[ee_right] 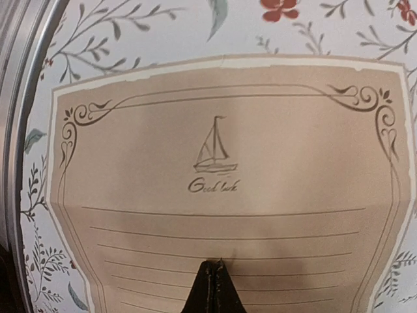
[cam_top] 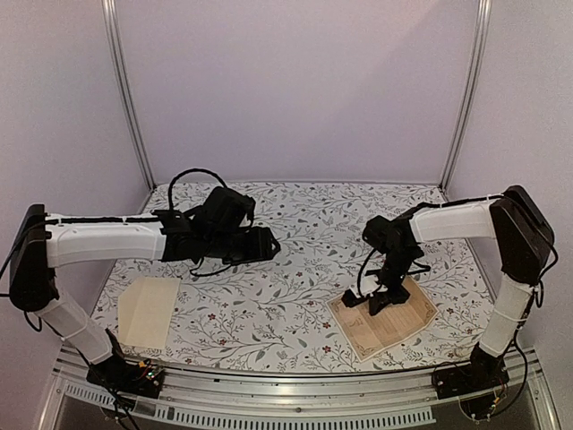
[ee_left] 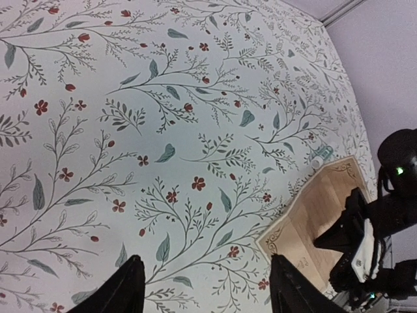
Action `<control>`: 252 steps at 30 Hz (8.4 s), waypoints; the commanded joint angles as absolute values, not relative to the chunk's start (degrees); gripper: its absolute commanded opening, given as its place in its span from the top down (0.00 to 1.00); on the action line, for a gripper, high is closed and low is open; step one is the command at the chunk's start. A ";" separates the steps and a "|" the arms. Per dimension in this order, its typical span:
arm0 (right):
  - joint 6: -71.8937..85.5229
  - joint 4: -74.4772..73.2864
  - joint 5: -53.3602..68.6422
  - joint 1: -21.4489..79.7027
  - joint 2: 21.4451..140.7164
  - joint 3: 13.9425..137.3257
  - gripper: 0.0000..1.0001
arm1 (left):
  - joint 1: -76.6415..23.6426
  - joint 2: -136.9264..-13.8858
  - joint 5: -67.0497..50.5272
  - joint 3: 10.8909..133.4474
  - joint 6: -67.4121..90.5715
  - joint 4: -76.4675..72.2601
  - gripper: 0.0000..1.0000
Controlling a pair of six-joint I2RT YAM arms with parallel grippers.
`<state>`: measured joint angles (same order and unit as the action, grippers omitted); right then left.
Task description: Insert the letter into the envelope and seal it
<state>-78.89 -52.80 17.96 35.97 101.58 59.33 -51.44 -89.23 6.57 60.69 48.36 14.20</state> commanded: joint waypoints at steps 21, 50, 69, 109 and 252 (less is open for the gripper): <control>-46.42 -63.39 30.29 22.93 110.11 96.12 0.67 | -51.94 -92.81 10.09 64.84 45.59 14.42 0.33; -33.66 -59.72 12.85 15.97 98.56 67.27 0.44 | -51.57 -106.23 2.69 79.81 36.46 16.25 0.32; -31.79 -62.18 14.24 23.27 92.77 68.31 1.00 | -51.57 -104.23 0.91 78.20 34.27 16.35 0.33; -47.26 -75.69 19.25 35.02 98.26 108.72 1.00 | -49.69 -96.85 -21.22 74.81 19.79 14.42 0.45; -31.49 -64.02 24.46 34.17 123.30 93.29 0.89 | -54.90 -73.48 35.37 45.44 47.02 -1.14 0.47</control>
